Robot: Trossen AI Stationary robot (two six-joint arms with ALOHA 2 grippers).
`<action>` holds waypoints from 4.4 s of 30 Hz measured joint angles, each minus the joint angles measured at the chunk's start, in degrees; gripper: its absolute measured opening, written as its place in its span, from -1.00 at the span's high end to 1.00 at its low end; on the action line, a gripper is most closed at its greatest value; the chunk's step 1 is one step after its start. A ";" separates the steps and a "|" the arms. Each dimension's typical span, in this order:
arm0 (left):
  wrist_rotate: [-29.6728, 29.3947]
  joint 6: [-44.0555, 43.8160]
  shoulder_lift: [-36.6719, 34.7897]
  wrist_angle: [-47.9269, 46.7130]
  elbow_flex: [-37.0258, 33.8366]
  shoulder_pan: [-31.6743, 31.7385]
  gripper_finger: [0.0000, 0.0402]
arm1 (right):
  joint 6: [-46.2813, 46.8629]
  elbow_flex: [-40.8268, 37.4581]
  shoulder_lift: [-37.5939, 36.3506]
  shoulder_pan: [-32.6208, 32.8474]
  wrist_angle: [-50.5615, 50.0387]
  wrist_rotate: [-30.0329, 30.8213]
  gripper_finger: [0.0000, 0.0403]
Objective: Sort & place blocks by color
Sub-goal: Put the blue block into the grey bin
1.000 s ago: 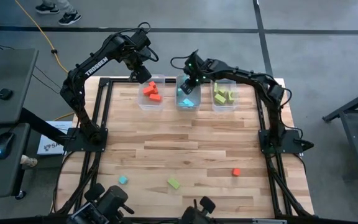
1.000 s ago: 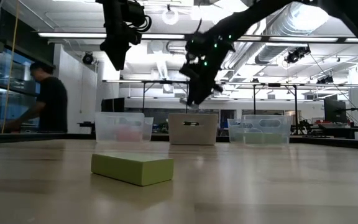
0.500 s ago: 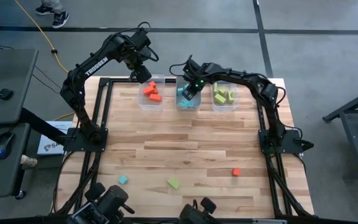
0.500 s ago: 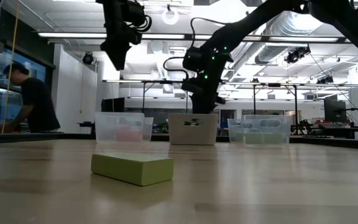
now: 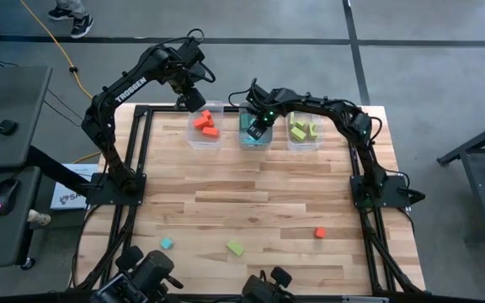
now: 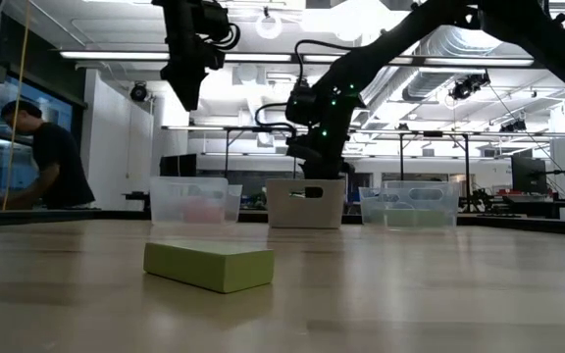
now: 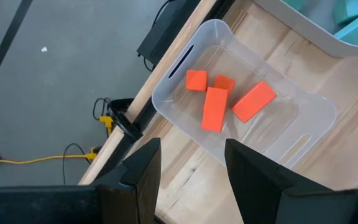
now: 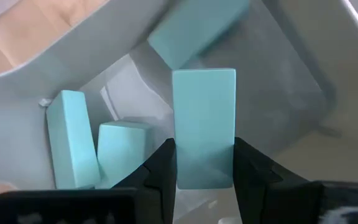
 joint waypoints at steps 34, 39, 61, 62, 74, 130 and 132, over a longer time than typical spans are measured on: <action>-2.46 0.00 0.00 0.02 0.00 0.00 0.22 | -2.29 0.00 0.00 0.00 0.25 -7.20 0.27; -2.46 0.02 0.00 0.02 0.00 0.00 0.22 | -3.22 0.00 0.00 0.05 -1.10 -7.48 0.25; 1.27 -4.50 0.00 -5.03 0.00 0.00 0.22 | -5.11 19.24 -0.24 0.02 -14.05 -7.43 0.06; 1.63 -4.52 0.01 -5.28 -0.02 -0.02 0.21 | -5.50 20.59 -0.24 -0.02 -15.05 -7.44 0.06; 5.96 -14.23 -0.02 -10.47 -0.18 -0.29 0.08 | -10.92 32.24 -0.24 -0.59 -27.37 -0.86 0.06; 12.15 -74.39 -42.45 -9.21 -43.08 -57.50 0.09 | -3.17 36.41 -1.30 1.84 -44.75 -1.39 0.06; 11.55 -74.55 -43.06 -9.18 -43.08 -59.38 0.09 | -3.15 36.41 -3.09 3.43 -44.76 -1.96 0.06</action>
